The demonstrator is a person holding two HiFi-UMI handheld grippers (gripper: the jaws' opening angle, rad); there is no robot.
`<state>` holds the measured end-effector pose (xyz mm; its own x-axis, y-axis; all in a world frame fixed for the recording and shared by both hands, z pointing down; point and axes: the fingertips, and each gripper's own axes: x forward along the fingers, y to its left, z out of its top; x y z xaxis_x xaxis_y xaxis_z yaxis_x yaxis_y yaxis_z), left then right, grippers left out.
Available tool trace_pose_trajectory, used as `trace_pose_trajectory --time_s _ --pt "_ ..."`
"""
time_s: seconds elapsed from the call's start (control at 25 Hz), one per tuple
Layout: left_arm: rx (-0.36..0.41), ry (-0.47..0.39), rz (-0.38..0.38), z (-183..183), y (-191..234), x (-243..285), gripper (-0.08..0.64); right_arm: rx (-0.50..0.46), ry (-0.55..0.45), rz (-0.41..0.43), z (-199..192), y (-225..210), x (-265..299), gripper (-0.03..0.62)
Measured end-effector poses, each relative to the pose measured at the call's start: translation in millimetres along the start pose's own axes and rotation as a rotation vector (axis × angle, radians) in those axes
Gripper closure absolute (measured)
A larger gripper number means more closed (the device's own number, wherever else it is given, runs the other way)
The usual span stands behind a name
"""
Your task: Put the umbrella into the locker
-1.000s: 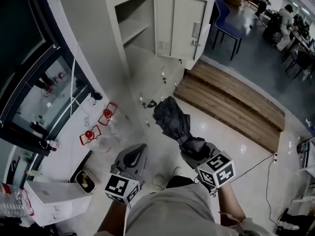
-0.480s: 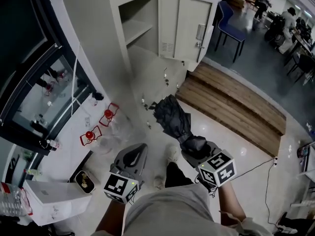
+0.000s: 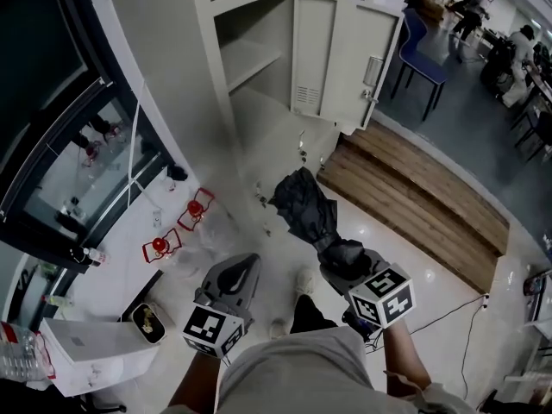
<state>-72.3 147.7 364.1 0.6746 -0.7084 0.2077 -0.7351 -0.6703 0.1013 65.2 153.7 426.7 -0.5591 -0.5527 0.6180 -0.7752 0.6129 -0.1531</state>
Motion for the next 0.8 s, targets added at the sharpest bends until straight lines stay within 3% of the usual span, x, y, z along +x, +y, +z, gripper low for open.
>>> trace_pose_trajectory --time_s 0.48,0.8 --pt "-0.001 -0.011 0.027 33 61 84 0.545 -0.014 0.014 0.026 59 -74 51 0.38" --pt "-0.007 0.0 0.063 43 79 120 0.545 -0.03 0.02 0.068 82 -108 69 0.38"
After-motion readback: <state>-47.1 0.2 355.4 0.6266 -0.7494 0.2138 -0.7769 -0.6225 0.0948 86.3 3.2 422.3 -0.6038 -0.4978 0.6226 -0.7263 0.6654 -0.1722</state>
